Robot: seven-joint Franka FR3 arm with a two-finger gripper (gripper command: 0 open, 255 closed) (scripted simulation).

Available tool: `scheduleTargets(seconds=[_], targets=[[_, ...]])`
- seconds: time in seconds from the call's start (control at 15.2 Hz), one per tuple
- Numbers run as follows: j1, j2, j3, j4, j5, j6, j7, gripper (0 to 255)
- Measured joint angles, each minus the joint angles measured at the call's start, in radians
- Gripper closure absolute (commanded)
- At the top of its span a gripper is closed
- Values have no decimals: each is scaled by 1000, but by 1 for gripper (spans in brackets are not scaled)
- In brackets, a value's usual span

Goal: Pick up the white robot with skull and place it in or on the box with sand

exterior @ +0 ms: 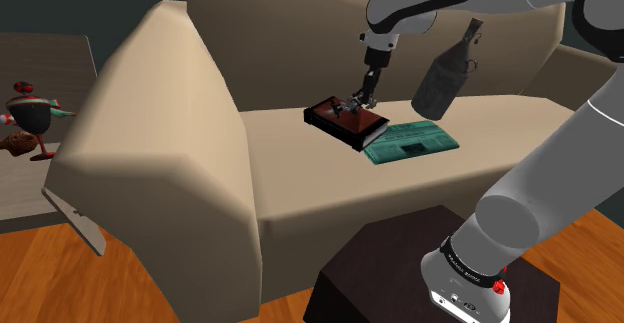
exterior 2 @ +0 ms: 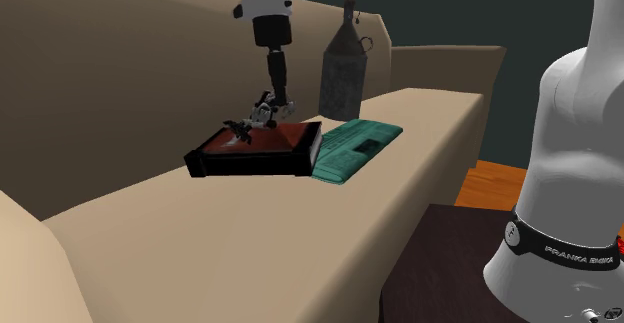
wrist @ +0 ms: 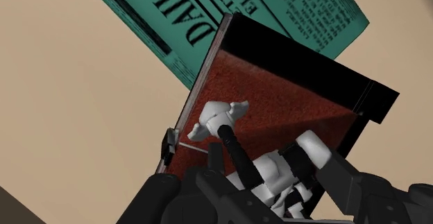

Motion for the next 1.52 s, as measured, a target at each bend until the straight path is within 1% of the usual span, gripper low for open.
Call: scheduleTargets(seconds=[0.4, 0.46, 0.86, 1.19, 1.52], targets=[[0, 1, -1, -6, 0, 15, 0, 255], [1, 1, 0, -6, 0, 14, 1, 0], [2, 3, 1, -8, 1, 16, 1, 0], [1, -16, 0, 87, -2, -98, 3, 0], [0, -13, 0, 102, -2, -111, 2, 0]])
